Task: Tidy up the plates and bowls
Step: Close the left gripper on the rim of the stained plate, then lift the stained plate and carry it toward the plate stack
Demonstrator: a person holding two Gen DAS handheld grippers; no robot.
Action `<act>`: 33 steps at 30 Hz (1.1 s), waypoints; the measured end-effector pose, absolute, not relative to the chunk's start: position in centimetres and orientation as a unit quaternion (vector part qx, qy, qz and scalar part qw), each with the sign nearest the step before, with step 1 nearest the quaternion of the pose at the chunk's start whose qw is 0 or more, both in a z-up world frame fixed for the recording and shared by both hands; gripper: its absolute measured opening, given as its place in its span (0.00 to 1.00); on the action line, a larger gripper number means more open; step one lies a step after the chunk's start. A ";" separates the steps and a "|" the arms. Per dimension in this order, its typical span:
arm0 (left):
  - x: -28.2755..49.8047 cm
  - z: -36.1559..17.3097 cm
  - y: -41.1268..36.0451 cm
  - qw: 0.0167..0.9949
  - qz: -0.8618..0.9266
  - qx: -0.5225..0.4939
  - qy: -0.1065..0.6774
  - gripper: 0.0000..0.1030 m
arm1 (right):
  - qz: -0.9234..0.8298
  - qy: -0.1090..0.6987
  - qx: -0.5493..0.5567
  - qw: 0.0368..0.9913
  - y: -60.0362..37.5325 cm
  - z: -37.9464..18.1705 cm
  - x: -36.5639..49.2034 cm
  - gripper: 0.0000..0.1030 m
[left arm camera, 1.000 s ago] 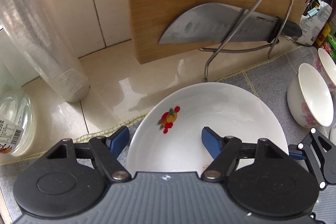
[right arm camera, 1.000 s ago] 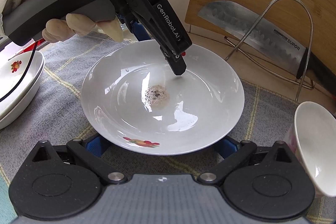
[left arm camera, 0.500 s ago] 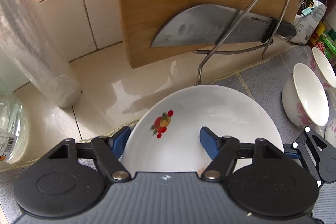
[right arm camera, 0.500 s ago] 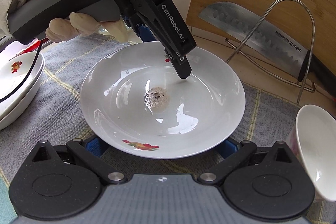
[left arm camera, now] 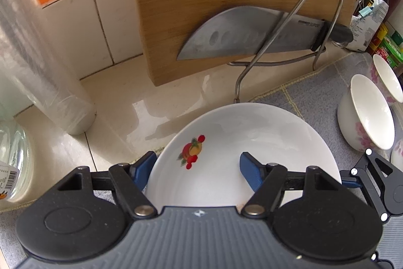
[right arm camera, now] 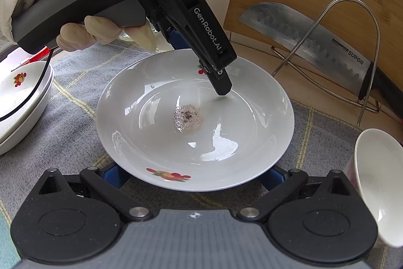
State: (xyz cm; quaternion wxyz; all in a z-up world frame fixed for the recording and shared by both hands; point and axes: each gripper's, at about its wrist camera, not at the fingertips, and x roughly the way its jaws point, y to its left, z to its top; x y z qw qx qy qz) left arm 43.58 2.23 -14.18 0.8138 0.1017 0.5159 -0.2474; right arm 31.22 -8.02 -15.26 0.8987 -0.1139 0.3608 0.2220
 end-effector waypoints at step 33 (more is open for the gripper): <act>38.8 -10.7 2.9 0.832 -0.240 0.108 0.488 0.69 | 0.236 0.355 -0.133 0.895 -7.6 -12.3 28.1 1.00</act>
